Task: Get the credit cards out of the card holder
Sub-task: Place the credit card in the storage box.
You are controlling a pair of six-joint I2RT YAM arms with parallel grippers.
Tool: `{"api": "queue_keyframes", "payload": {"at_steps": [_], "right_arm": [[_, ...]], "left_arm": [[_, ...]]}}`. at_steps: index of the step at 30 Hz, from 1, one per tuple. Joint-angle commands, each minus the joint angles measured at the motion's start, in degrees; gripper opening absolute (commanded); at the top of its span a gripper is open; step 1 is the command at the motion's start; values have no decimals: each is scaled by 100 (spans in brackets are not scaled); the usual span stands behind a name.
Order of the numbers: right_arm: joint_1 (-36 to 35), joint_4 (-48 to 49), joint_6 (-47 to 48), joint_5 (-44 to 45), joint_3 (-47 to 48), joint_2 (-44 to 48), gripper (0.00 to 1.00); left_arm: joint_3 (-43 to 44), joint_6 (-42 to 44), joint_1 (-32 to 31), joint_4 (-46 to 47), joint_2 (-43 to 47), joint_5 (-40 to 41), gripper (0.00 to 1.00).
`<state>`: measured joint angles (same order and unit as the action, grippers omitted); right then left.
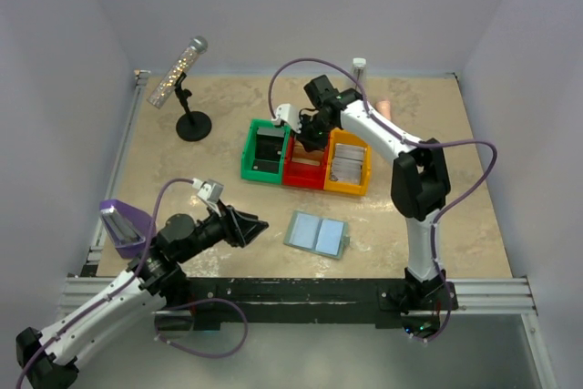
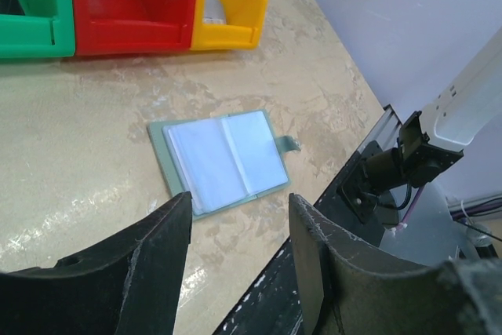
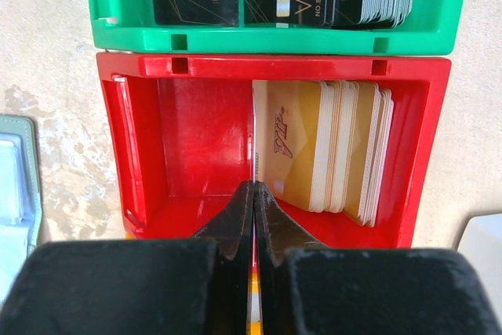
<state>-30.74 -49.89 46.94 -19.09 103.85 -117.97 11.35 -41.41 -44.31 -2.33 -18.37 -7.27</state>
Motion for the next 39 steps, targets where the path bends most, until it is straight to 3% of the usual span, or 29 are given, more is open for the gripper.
{"api": "queue_keyframes", "payload": {"at_steps": [1, 39], "right_arm": [[-11, -205, 140, 142, 293, -6, 0], [-301, -504, 562, 977, 522, -578, 0]], "left_arm": [[-46, -87, 19, 461, -105, -82, 57], [-371, -315, 19, 953, -466, -196, 57]]}}
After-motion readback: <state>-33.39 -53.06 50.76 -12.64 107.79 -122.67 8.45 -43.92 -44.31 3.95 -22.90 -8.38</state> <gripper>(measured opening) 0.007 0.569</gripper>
